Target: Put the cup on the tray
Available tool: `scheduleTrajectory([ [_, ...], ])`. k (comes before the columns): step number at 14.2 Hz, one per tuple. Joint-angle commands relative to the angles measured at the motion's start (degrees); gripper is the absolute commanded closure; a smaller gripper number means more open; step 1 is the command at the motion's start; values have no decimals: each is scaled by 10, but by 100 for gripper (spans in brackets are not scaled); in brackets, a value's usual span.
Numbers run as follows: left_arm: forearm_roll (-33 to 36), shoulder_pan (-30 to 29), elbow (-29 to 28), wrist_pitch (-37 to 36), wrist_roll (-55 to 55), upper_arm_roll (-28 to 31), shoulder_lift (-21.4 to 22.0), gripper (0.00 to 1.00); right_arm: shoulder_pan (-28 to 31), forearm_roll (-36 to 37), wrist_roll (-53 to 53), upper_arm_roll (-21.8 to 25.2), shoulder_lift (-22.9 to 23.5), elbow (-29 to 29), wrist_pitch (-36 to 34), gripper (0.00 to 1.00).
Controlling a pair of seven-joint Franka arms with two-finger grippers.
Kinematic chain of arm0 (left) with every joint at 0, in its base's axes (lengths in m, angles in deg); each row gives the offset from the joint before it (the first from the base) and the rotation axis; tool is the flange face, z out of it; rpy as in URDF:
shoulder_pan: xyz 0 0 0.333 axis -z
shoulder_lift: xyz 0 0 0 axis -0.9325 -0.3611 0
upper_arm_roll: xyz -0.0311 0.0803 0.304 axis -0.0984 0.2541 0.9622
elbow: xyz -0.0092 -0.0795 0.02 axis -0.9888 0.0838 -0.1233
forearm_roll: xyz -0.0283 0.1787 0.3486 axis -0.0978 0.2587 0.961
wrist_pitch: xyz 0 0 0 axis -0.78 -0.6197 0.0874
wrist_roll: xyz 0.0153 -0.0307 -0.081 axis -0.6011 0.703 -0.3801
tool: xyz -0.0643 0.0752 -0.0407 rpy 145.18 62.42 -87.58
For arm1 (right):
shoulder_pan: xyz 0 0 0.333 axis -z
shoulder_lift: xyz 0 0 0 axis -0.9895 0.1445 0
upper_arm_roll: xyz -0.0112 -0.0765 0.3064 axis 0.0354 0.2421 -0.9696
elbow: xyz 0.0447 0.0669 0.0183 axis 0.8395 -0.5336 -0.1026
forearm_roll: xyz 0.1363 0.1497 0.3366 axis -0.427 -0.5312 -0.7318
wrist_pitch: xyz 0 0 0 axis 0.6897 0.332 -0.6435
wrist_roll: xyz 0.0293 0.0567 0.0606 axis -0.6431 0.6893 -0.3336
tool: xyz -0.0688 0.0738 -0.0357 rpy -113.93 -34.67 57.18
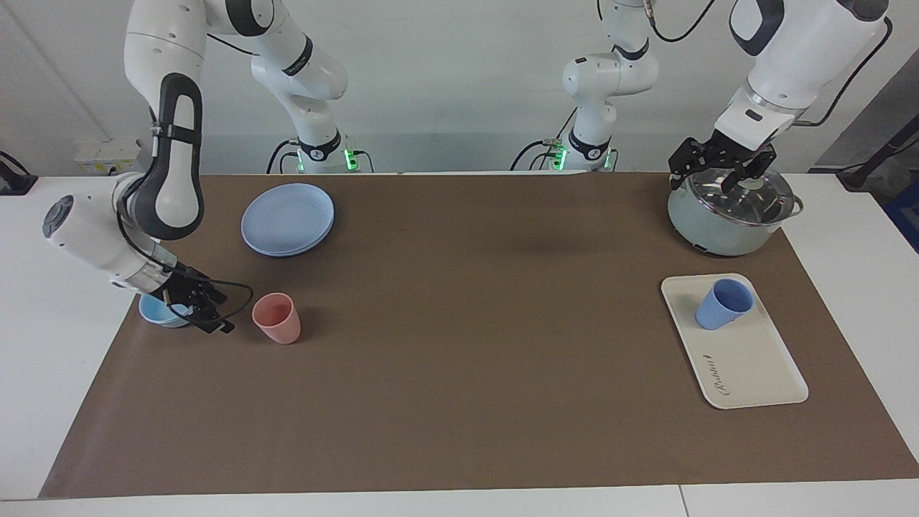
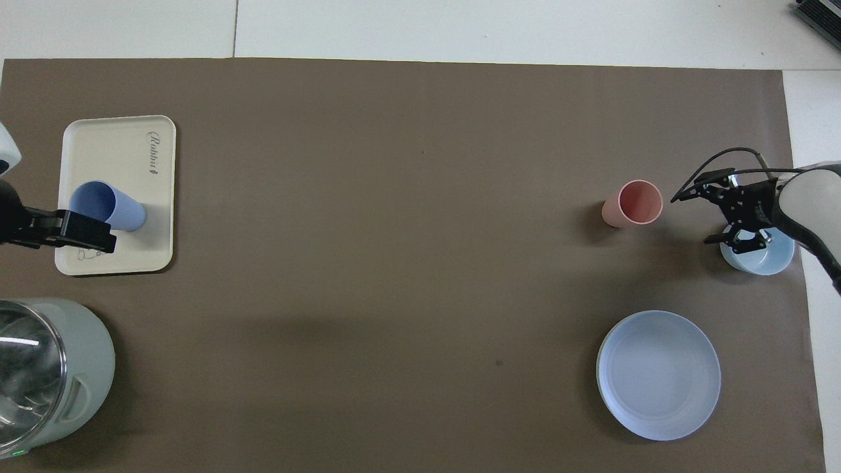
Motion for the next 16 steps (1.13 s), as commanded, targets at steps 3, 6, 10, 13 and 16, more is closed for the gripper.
scheduleTrajectory([
  [3,1,-1,-16,10,-2,0,14,0,-29,96,-178,-4,-78,-25,-58,1],
  [6,1,-4,-16,9,-1,0,14,0,-73,132,-219,-4,-126,-28,-88,1],
  [10,1,-3,-16,9,-1,0,14,0,-153,177,-214,-4,-194,-44,-102,1],
  [13,4,-4,-17,1,0,1,15,0,-195,177,-185,-5,-221,-64,-104,1],
  [16,16,1,-2,1,3,0,6,0,-233,177,-137,-7,-225,-59,-104,1],
])
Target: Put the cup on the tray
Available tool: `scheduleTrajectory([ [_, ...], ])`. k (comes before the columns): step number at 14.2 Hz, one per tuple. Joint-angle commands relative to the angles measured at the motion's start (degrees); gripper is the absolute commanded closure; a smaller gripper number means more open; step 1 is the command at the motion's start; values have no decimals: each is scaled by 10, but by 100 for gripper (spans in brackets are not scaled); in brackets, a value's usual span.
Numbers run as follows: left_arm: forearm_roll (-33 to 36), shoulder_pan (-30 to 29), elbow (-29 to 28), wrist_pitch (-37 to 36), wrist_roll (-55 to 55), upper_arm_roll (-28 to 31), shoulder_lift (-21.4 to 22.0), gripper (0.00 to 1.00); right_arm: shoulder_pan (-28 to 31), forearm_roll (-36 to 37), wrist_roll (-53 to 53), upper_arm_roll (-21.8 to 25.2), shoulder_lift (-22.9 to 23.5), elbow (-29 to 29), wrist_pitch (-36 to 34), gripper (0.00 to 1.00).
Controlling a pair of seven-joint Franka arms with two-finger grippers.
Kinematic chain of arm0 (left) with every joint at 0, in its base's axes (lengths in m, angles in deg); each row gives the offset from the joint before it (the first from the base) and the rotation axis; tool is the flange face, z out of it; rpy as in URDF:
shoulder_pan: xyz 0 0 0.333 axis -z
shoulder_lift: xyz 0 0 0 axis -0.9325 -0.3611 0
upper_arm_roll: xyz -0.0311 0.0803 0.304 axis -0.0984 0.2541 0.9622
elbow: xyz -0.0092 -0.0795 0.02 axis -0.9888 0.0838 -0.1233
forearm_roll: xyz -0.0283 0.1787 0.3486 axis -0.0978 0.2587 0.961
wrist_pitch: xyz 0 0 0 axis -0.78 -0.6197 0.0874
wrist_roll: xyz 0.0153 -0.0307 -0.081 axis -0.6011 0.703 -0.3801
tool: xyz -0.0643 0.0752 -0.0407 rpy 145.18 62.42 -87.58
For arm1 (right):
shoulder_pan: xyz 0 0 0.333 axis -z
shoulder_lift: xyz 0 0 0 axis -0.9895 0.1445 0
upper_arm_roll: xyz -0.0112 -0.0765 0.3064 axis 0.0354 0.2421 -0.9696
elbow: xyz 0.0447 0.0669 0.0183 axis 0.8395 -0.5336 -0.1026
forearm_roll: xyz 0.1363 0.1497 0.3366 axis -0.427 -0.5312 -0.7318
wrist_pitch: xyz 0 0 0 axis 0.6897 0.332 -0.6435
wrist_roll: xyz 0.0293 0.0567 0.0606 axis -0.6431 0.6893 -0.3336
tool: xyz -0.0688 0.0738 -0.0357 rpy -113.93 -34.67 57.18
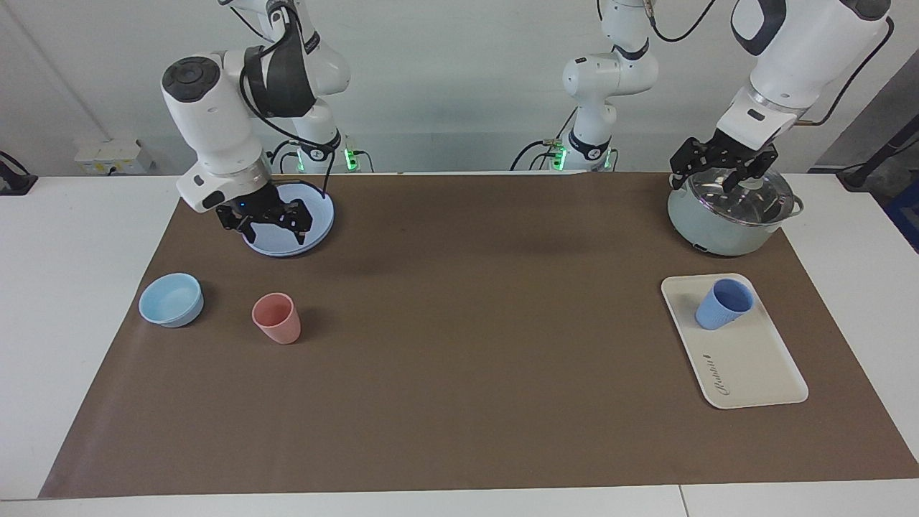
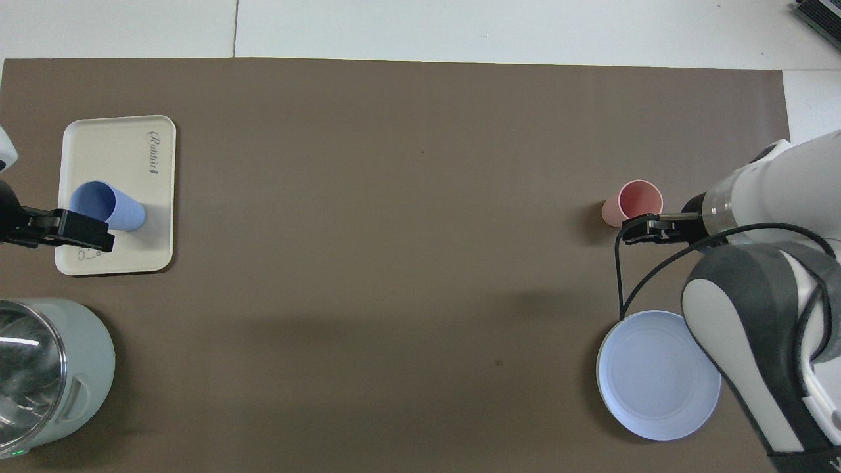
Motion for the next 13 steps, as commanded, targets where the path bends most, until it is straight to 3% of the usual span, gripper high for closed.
scheduleTrajectory([
  [1,22,5,-2,-9,3,-3,6,0,-18,15,38,0,-15,-15,7,1],
  [7,18,-1,-14,0,2,-4,9,0,-6,15,33,5,12,110,-29,1],
  [13,18,2,-13,-1,0,-4,10,0,-4,17,31,7,37,227,-130,1],
])
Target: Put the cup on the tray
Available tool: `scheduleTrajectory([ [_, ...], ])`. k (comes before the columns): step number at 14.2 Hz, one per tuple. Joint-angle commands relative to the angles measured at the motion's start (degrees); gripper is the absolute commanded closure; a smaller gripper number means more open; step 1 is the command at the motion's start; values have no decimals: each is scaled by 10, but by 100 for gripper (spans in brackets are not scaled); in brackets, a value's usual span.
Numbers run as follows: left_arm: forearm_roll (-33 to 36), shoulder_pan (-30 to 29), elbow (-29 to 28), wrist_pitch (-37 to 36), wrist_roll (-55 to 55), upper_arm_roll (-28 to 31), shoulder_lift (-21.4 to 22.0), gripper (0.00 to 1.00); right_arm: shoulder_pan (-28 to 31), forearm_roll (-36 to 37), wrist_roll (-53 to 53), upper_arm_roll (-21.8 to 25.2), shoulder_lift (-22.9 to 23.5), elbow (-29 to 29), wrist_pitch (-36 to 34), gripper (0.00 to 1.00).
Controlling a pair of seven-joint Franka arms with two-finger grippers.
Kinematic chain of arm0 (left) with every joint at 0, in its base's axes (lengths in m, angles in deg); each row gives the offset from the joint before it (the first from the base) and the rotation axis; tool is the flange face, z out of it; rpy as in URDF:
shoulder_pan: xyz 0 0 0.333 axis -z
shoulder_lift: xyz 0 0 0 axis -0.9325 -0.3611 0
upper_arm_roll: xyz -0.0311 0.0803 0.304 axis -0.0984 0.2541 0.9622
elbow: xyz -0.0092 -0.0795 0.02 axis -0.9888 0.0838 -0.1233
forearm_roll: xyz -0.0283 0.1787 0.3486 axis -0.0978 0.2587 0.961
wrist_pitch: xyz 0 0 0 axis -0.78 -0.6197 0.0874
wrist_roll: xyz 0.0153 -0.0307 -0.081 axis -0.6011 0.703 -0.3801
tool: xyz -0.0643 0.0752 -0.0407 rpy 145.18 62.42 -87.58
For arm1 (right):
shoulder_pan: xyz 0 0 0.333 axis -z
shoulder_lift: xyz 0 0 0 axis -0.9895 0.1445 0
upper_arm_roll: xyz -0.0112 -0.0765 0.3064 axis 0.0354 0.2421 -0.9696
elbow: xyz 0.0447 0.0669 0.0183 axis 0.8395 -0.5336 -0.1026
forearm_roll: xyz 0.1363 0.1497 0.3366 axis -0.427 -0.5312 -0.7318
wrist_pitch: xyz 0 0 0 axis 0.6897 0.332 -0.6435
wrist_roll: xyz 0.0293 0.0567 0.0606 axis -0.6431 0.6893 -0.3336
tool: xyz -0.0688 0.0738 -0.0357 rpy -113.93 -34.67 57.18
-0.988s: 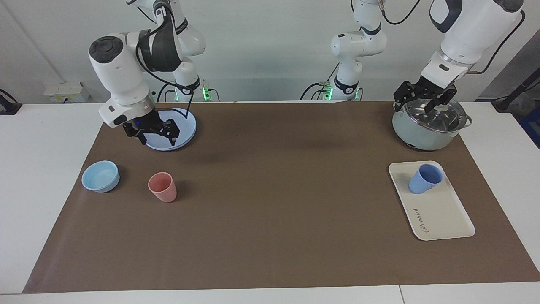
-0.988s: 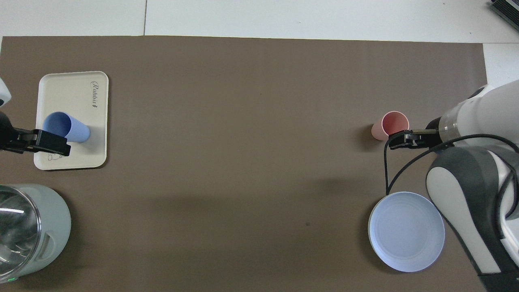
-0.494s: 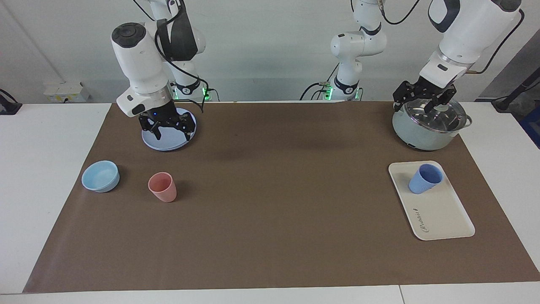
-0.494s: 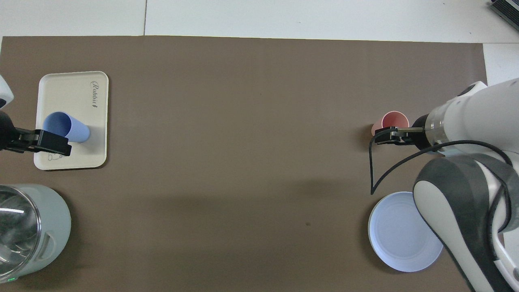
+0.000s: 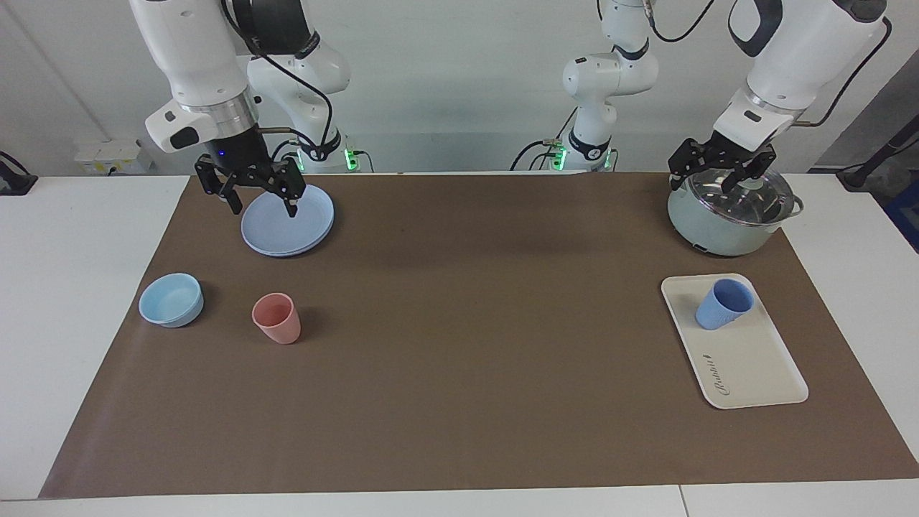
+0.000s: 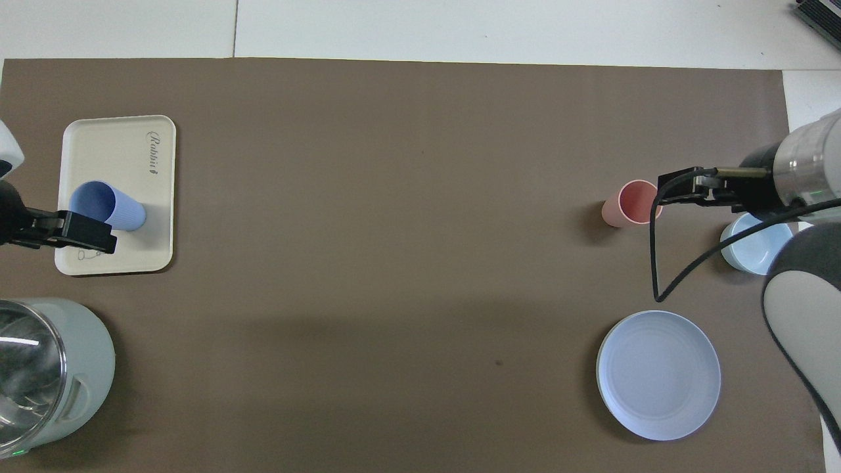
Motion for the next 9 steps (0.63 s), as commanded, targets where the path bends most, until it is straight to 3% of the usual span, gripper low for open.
scheduleTrajectory([
  [1,14,3,-11,-2,-2,0,10,0,12,15,2,-5,24,48,-29,1],
  [5,14,-5,-11,0,-2,2,11,0,20,12,-4,-3,23,50,-30,1],
  [9,14,-3,-11,0,-2,2,10,0,33,8,-11,-4,-6,32,-41,1],
])
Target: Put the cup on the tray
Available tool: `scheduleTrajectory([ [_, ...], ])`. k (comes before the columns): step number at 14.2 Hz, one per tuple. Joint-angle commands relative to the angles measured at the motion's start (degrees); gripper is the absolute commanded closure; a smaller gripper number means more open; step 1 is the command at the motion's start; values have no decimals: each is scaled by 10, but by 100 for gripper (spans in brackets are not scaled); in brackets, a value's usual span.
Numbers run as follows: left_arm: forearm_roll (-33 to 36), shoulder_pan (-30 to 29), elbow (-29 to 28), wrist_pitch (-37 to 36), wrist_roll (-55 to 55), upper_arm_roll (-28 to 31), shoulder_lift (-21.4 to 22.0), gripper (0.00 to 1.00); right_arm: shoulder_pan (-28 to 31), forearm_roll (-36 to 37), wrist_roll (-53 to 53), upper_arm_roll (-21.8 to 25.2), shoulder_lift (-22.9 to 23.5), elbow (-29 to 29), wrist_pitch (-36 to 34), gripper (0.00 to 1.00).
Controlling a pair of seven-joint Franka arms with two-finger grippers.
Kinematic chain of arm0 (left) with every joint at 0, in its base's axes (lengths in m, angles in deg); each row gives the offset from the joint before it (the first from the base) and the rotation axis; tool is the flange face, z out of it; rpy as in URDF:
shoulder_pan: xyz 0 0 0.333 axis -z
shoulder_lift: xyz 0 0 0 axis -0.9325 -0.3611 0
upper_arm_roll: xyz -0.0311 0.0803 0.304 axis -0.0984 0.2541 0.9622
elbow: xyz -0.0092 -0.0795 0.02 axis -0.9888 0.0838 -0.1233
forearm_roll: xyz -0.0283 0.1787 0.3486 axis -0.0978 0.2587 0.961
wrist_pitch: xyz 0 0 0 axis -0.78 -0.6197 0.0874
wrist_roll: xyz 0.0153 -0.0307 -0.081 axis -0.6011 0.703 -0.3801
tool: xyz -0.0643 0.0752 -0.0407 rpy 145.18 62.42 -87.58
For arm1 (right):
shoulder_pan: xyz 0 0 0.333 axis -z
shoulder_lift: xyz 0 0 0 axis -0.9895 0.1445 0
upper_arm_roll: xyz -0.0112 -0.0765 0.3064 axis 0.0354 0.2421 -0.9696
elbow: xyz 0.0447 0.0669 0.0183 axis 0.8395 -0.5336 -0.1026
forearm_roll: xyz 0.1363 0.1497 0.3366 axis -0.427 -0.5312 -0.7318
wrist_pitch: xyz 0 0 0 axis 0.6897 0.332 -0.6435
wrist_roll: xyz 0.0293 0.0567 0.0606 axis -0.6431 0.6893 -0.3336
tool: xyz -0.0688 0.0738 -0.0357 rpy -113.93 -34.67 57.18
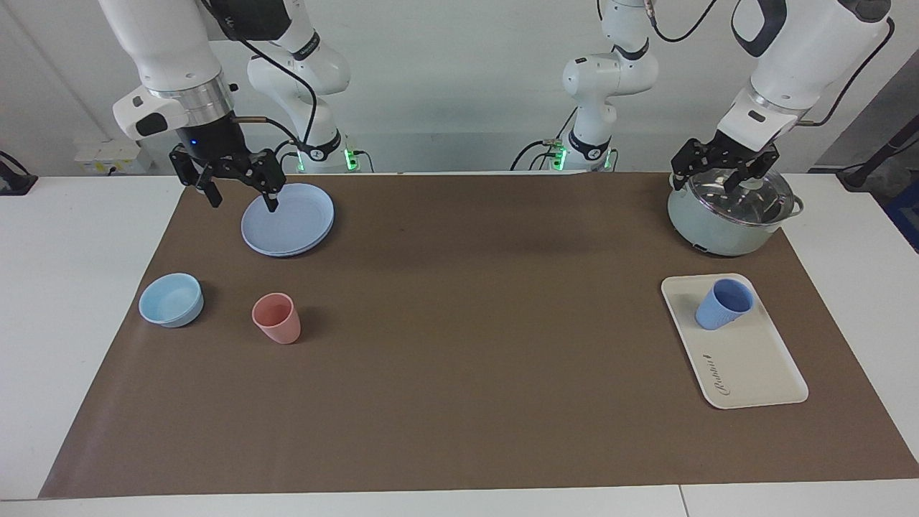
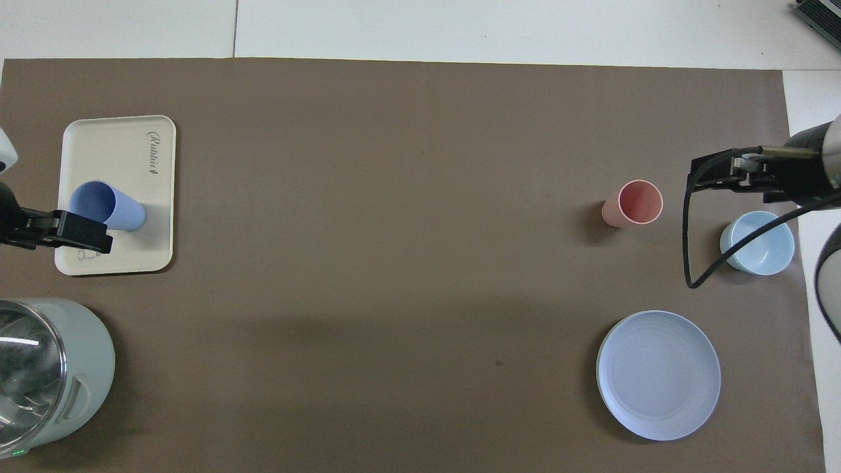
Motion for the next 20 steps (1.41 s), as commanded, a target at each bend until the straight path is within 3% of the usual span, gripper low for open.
scheduleTrajectory([
  [1,14,-2,-11,0,-1,-2,11,0,7,6,-17,-4,-25,-11,-16,1],
  [12,14,-3,-11,0,-1,-2,11,0,23,4,-25,-3,-34,-10,-21,0],
  [15,14,-3,-11,0,-1,-2,10,0,26,14,-45,-3,-34,-3,-49,0],
  [18,14,-3,-11,0,-1,-2,10,0,-24,14,-74,59,-35,-3,-78,0],
  [20,14,-3,-11,0,-1,-2,11,0,-40,13,-73,75,-36,-3,-84,0],
])
